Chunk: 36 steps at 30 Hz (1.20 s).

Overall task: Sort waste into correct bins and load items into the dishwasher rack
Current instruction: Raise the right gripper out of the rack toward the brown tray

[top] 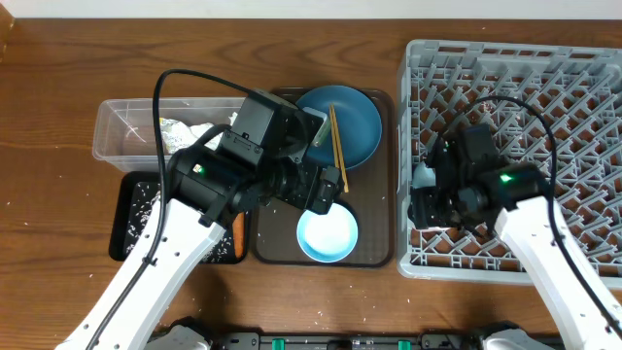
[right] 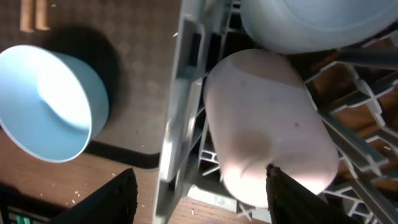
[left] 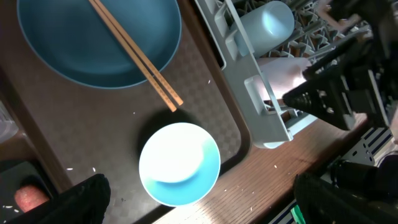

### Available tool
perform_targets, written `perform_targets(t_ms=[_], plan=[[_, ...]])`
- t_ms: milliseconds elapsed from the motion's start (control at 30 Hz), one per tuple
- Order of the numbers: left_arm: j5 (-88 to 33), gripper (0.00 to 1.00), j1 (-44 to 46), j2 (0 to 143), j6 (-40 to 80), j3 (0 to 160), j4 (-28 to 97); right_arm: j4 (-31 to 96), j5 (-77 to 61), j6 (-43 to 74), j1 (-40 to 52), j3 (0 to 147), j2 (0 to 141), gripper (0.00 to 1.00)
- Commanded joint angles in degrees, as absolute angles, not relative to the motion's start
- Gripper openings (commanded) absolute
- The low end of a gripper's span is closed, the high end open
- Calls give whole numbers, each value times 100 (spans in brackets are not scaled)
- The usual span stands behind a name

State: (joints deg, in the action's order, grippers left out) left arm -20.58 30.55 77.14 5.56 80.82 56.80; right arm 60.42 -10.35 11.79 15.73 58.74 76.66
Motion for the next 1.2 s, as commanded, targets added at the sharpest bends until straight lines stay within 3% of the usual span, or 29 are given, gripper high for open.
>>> perform_targets(t_ms=[0,233,800,1167], plan=[[-2003,96,3055,7721,517,8077,5695,5922,-967,1273,1660,5828,7861,67],[-2003,96,3055,7721,517,8077,5695,5614,-1776,499,1658,5837,7881,71],[-2003,97,3055,7721,517,8077,5695,5544,-1796,423,2082,5837,7756,71],[-2003,96,3055,7721,517,8077,5695,5127,67,1184,2558,5835,7765,71]])
